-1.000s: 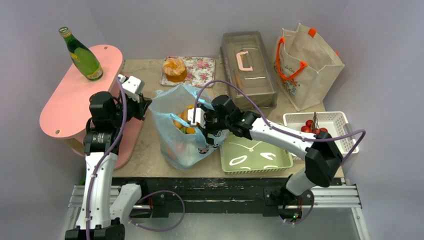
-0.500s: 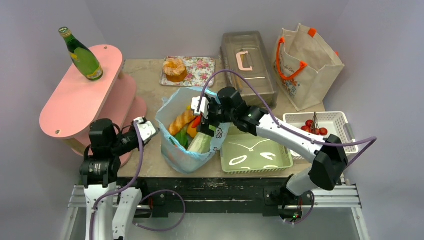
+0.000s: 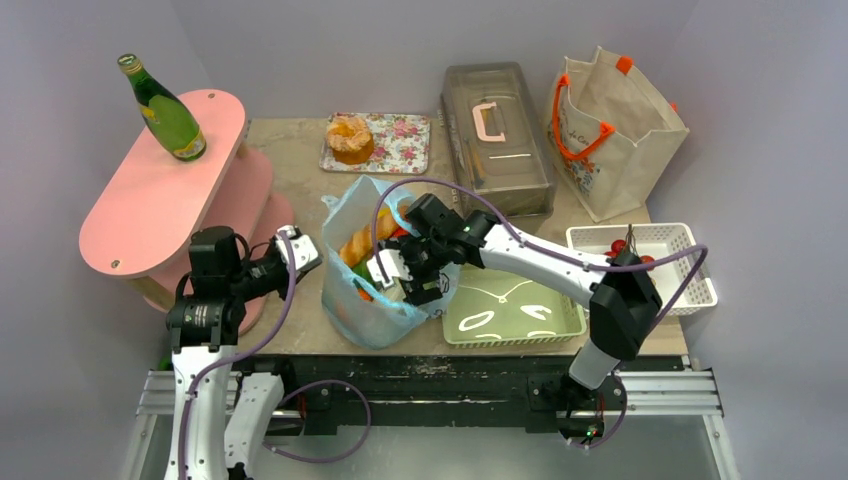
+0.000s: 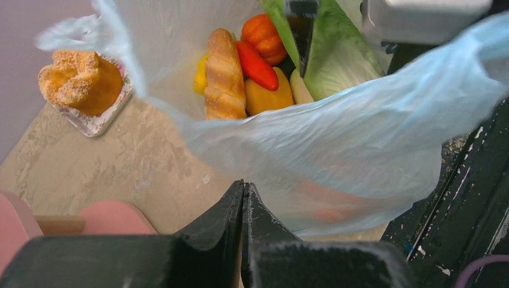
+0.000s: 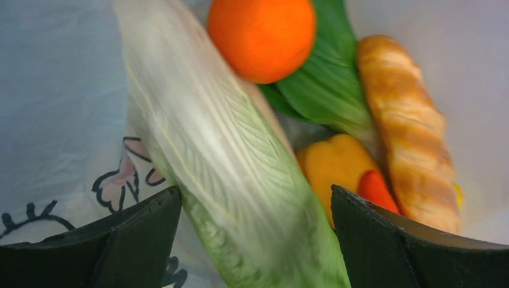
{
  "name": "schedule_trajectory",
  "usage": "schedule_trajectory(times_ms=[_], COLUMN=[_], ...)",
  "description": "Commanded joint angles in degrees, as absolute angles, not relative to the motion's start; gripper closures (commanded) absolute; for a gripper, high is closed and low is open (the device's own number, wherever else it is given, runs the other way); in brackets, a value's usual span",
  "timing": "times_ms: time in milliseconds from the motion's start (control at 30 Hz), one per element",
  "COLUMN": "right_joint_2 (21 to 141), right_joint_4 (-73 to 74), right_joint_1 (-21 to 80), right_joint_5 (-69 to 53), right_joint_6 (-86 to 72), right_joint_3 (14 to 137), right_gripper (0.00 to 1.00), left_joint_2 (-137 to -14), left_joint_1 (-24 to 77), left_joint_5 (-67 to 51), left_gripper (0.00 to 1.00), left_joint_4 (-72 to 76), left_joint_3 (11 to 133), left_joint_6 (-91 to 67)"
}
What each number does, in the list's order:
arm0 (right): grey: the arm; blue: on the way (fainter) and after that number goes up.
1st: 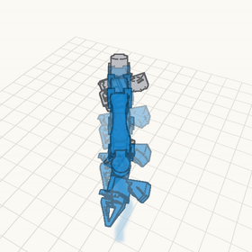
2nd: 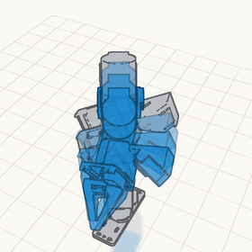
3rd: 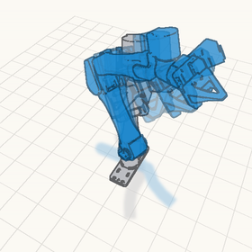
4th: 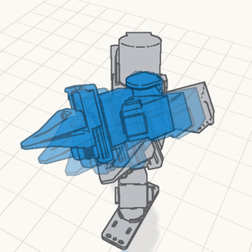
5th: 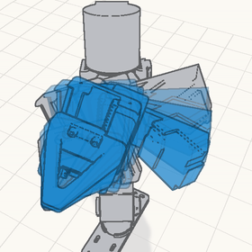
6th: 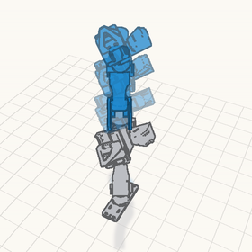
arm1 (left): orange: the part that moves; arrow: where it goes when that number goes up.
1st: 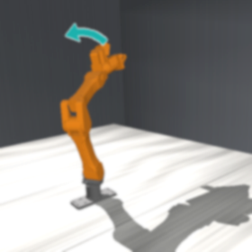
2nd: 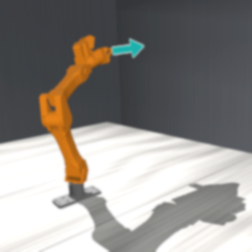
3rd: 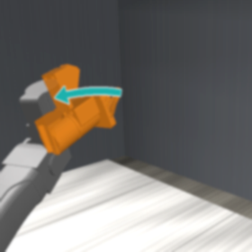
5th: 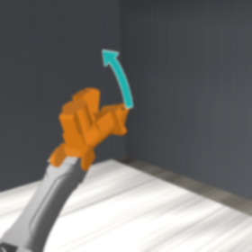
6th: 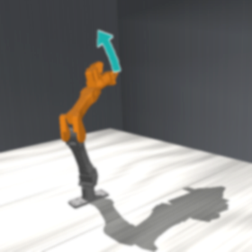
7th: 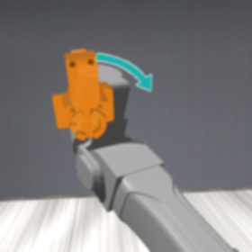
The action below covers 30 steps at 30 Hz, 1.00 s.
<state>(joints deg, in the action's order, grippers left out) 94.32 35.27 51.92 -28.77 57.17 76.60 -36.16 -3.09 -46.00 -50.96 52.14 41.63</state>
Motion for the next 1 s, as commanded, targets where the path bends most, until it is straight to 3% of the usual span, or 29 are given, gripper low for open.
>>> schedule_trajectory(times_ms=[0, 67, 133, 200, 267, 300, 567, 833, 967], right_joint_2=[97.80, 99.45, 100.00, 99.83, 99.20, 98.62, 92.30, 82.39, 78.69], right_joint_4=[39.03, 38.63, 36.33, 34.46, 32.30, 30.47, 15.66, 5.39, -6.67], right_joint_1=[52.65, 52.67, 52.73, 52.68, 52.65, 52.60, 46.18, 41.06, 40.78], right_joint_5=[-29.37, -28.30, -27.24, -27.28, -27.75, -27.28, -30.56, -36.31, -36.68], right_joint_6=[66.74, 68.58, 68.33, 66.43, 62.95, 60.62, 34.11, 18.00, 5.96], right_joint_3=[76.83, 76.58, 76.55, 78.26, 80.59, 81.40, 86.41, 81.12, 77.95], right_gripper=[0.13, 0.20, 0.36, 0.57, 0.94, 1.00, 1.00, 1.00, 1.00], left_joint_2=[-36.32, -36.34, -36.51, -36.72, -36.98, -37.14, -37.41, -37.96, -40.13], left_joint_1=[-3.00, -3.04, -3.02, -2.99, -3.05, -3.00, -3.15, -3.21, -3.33], left_joint_5=[-46.56, -46.14, -45.91, -45.22, -44.49, -44.23, -42.68, -34.70, -32.73], left_gripper=[1.00, 1.00, 1.00, 1.00, 1.00, 1.00, 1.00, 1.00, 1.00], left_joint_4=[-49.12, -49.26, -49.18, -48.87, -48.17, -47.68, -44.58, -37.22, -34.95], left_joint_3=[52.35, 52.09, 51.97, 51.97, 51.93, 51.91, 50.62, 48.82, 49.33], left_joint_6=[42.80, 43.20, 43.38, 43.59, 43.44, 43.26, 42.29, 34.12, 27.33])
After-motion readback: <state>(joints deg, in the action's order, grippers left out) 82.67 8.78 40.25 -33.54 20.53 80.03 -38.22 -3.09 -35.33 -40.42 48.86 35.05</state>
